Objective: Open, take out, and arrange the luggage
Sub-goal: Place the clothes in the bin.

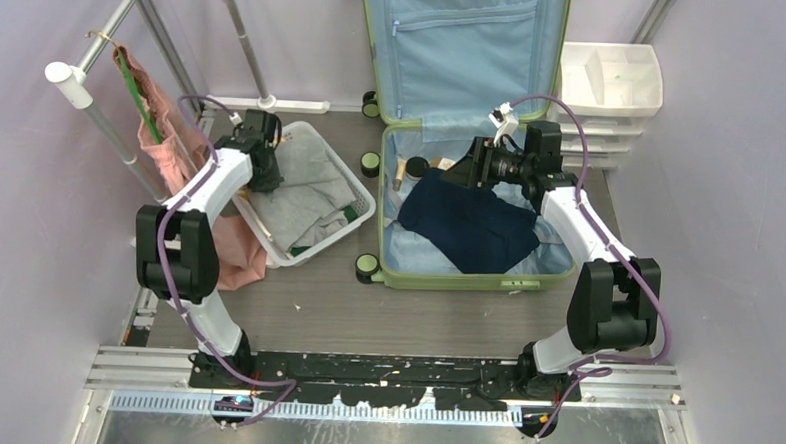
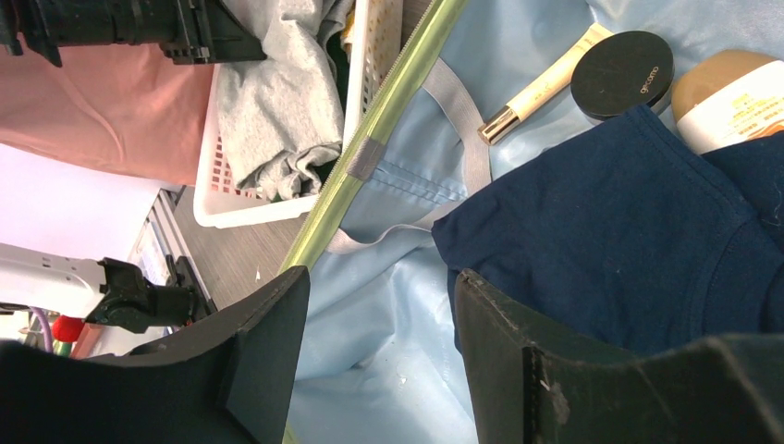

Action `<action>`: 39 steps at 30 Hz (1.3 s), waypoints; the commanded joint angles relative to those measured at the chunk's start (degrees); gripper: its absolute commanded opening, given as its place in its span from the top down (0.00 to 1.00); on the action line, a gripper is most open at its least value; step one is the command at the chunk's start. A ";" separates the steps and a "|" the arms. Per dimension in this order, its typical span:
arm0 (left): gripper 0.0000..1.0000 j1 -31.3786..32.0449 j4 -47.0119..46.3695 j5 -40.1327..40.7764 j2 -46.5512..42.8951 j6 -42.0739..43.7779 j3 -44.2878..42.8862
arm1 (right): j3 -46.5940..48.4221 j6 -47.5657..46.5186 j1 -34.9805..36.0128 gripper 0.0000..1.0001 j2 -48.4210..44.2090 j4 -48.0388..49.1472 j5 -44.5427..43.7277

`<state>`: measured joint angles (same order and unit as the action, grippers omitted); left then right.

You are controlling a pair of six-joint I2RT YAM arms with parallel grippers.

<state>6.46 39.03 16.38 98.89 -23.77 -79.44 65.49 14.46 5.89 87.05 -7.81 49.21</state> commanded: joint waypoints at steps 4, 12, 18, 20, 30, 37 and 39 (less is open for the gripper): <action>0.73 -2.61 2.91 -6.43 0.55 -1.33 -4.23 | 2.29 -2.61 0.27 0.35 -0.69 0.27 0.74; 0.53 -2.64 -7.07 -31.10 -15.46 0.37 -0.54 | 5.33 -19.89 0.51 0.30 -5.13 -11.35 -4.74; 0.29 -2.60 -19.55 -43.84 -26.18 -2.73 9.94 | 5.54 -25.14 0.54 0.24 -4.39 -14.22 -6.12; 0.13 -2.65 -25.71 -45.56 -30.11 -5.63 16.34 | 5.89 -23.07 0.99 0.24 -2.54 -14.00 -5.43; 0.10 2.93 -28.19 -52.33 -38.79 -6.47 25.64 | 7.31 -13.88 8.91 0.25 3.82 -10.01 -22.09; 0.10 13.31 -23.69 -37.98 -48.43 1.40 31.86 | 12.20 -4.84 15.87 0.02 10.19 -9.54 -38.86; 0.09 13.32 -25.26 -36.57 -52.11 0.43 34.77 | 14.51 -0.11 17.74 0.00 12.61 -9.98 -46.34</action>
<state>20.14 14.76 -26.81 51.70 -24.99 -48.97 74.04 5.23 20.58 96.90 -20.60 18.63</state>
